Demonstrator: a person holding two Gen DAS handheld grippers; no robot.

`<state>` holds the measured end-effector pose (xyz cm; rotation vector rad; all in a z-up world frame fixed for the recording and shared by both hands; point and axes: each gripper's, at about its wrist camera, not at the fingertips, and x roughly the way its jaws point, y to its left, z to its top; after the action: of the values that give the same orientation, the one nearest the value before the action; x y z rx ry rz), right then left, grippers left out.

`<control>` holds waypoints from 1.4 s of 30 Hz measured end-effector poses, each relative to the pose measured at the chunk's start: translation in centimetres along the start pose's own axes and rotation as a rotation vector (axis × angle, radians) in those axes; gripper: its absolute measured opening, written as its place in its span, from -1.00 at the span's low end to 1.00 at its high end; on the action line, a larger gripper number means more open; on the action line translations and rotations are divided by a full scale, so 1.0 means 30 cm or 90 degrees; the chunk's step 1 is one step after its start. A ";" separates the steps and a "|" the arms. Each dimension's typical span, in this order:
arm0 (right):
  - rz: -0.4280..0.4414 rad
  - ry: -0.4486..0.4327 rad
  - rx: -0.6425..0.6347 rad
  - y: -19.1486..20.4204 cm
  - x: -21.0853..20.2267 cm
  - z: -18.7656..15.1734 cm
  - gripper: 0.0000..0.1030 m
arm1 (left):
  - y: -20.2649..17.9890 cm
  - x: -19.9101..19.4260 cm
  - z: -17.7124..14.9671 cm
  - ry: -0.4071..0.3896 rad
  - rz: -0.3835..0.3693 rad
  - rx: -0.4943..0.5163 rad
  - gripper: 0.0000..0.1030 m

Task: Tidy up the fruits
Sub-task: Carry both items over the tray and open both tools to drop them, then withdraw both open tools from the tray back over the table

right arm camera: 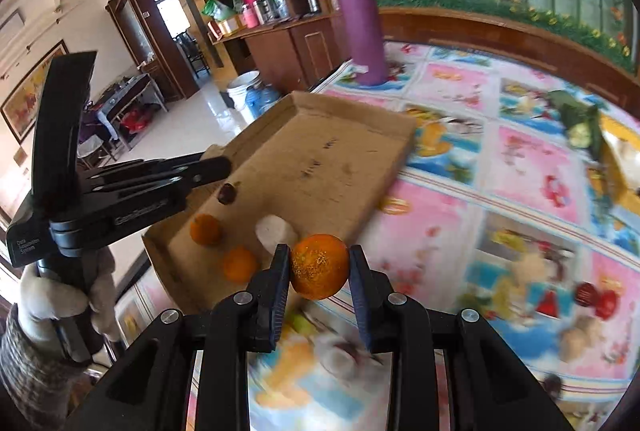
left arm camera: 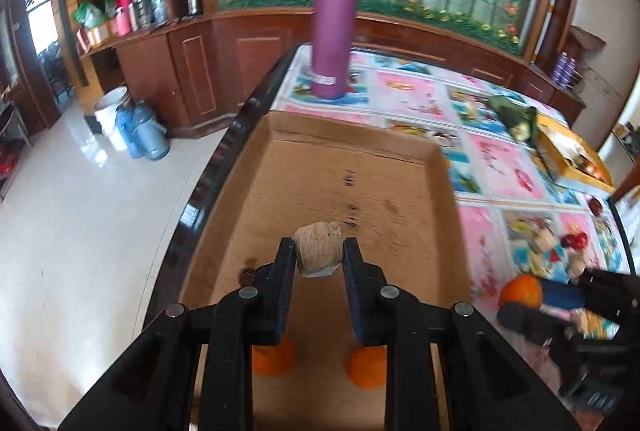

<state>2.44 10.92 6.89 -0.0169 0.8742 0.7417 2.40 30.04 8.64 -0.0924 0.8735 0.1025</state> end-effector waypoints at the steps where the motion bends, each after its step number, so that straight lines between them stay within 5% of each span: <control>1: 0.003 0.011 0.000 0.019 0.051 0.019 -0.39 | 0.020 0.026 0.009 0.008 0.007 -0.004 -0.55; 13: -0.014 0.053 -0.009 0.046 0.305 0.118 -0.36 | 0.104 0.186 0.012 0.076 0.007 -0.017 -0.54; 18: -0.010 0.054 -0.013 0.045 0.323 0.129 -0.34 | 0.128 0.166 0.011 0.061 -0.015 -0.049 -0.15; 21: 0.006 0.050 0.006 0.035 0.308 0.131 -0.07 | 0.138 0.130 0.011 0.049 -0.025 -0.064 -0.12; 23: 0.007 0.032 0.013 0.031 0.277 0.134 0.07 | 0.138 0.103 0.008 0.040 -0.027 -0.067 -0.10; 31: -0.025 -0.013 0.001 -0.016 0.075 0.078 0.11 | 0.110 -0.089 -0.033 -0.026 -0.024 -0.078 0.07; 34: -0.043 -0.027 0.007 -0.066 -0.020 0.024 0.12 | 0.067 -0.176 -0.062 -0.059 -0.003 -0.072 0.23; 39: -0.089 -0.059 0.030 -0.180 -0.200 -0.072 0.23 | -0.040 -0.316 -0.102 -0.135 0.004 -0.044 0.78; 42: -0.115 -0.070 0.053 -0.251 -0.279 -0.129 0.25 | -0.110 -0.327 -0.123 -0.146 0.003 -0.017 0.79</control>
<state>0.82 -0.82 8.11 0.0190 0.7867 0.5314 -6.25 25.81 13.95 -0.1009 0.6431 0.1266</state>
